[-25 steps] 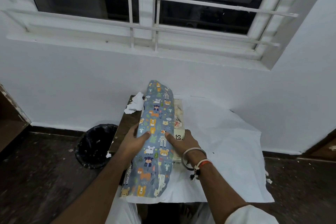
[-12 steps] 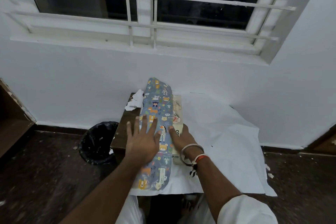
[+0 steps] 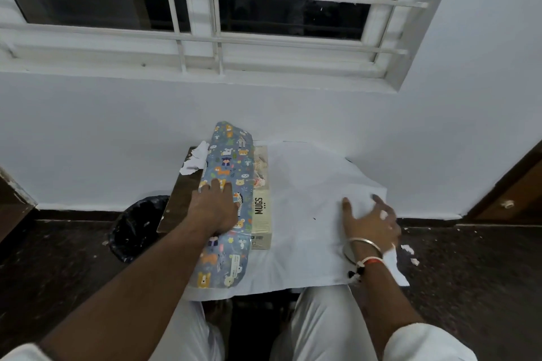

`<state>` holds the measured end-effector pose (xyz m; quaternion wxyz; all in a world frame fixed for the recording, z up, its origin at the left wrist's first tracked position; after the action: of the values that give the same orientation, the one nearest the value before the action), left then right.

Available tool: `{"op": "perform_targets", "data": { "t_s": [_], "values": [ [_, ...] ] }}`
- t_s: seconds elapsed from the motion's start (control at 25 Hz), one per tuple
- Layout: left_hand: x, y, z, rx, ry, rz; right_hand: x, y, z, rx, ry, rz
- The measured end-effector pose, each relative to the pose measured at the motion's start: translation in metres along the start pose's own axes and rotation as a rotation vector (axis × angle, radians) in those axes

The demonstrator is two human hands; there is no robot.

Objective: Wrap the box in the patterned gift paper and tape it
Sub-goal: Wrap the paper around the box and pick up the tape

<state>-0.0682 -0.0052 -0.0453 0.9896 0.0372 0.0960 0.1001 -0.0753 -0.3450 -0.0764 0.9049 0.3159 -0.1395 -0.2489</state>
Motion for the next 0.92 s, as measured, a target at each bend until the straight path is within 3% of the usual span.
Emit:
{"op": "perform_targets", "data": {
  "t_s": [0.12,0.24,0.32,0.48,0.68,0.92],
  "values": [
    [0.007,0.000,-0.003,-0.055,0.069,-0.012,-0.006,-0.066,0.027,0.346,-0.088,-0.521],
    [0.009,-0.004,0.002,-0.041,0.114,-0.001,-0.005,-0.088,0.034,0.713,0.129,-0.712],
    [0.006,-0.006,0.006,-0.036,0.130,0.011,-0.002,-0.077,0.039,0.919,0.253,-0.701],
    [0.003,-0.002,0.007,-0.050,0.130,0.022,-0.003,-0.035,0.055,1.362,0.287,-0.590],
    [-0.005,-0.002,0.011,-0.090,0.113,0.010,-0.022,0.025,0.079,1.311,0.550,-0.275],
    [0.001,0.003,0.019,-0.061,0.105,-0.024,-0.058,0.133,0.090,1.521,0.815,-0.002]
  ]
}}
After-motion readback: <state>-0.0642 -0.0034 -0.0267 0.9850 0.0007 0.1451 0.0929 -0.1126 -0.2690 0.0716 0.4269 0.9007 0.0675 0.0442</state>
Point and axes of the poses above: each hand's wrist, its own x-axis towards the middle knuckle, its own z-axis out of the back of the hand, y = z × x, the point moved 4 cm from there along x, towards the middle knuckle, and after that the axes turned 8 degrees about z, right-handed, at the moved point
